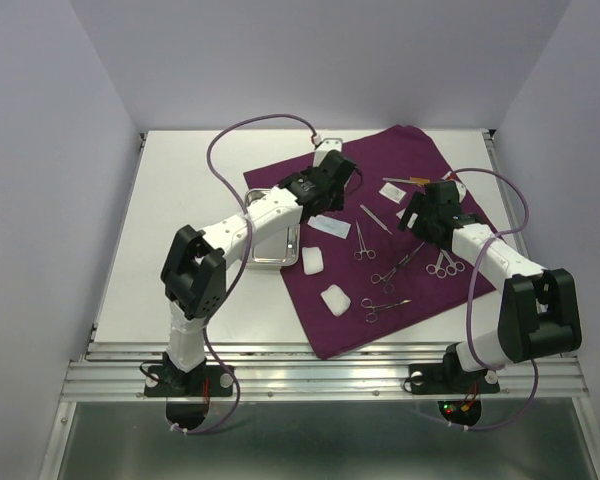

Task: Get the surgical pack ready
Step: Place the medical item in the container, then pick up the medical item from the surgical kit.

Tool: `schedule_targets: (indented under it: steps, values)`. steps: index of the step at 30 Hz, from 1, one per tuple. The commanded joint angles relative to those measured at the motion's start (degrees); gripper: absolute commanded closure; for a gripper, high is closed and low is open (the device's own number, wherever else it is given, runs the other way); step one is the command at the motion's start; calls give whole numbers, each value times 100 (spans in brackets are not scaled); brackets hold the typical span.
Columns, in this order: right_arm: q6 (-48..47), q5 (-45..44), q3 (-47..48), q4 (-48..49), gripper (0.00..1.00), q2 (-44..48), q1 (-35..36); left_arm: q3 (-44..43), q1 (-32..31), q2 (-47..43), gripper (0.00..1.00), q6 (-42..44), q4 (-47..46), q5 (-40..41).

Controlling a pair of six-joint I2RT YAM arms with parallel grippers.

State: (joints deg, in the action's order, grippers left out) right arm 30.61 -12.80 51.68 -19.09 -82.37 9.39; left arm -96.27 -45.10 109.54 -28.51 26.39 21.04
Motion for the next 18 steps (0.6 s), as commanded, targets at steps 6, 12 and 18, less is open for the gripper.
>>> schedule_targets:
  steps: [6, 12, 18]
  values:
    - [-99, 23, -35, 2, 11, 204, -7, -1568, -359, 1253, 51, 30, 718, 15]
    - [-73, 14, -88, 2, 11, 239, -7, -2378, -482, 1904, 51, -75, 1008, -337]
    - [-64, 14, -123, -16, 11, 265, -7, -2976, -596, 2581, 51, -462, 1368, -504]
